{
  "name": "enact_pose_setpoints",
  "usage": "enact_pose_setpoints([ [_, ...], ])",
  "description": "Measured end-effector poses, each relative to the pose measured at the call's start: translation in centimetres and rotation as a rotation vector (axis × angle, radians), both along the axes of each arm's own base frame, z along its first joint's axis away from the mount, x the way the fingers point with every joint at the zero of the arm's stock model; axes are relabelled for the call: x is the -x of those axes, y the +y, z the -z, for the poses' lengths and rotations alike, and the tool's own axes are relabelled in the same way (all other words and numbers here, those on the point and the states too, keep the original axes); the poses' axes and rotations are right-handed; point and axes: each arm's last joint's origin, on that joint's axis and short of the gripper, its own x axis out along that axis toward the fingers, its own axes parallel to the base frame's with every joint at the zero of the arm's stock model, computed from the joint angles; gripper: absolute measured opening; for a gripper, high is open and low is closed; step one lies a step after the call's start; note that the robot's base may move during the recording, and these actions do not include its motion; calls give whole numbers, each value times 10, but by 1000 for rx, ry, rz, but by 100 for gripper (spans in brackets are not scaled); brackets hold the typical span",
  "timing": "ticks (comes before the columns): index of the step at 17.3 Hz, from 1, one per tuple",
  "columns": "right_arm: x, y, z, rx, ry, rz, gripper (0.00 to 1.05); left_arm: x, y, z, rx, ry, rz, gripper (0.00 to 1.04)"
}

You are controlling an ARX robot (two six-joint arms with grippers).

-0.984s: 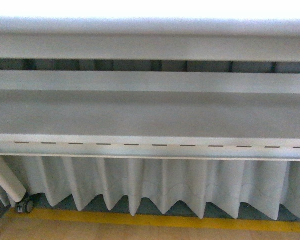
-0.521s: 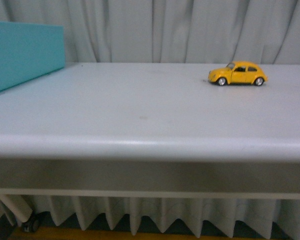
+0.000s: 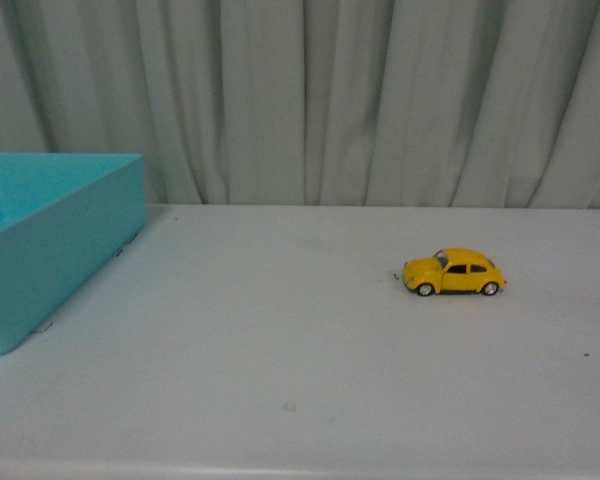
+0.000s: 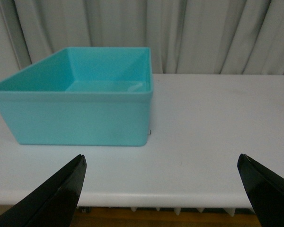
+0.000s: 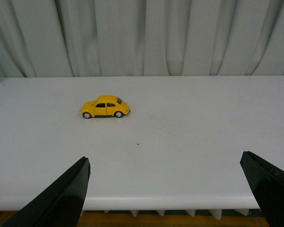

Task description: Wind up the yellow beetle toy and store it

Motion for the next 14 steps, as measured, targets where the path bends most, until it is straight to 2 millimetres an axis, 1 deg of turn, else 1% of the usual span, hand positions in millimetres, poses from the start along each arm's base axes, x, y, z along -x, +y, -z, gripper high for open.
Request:
enact_pose_setpoints([
  [14,0,0,0,0,-2,0,98,0,0,0,0,-2,0,98],
])
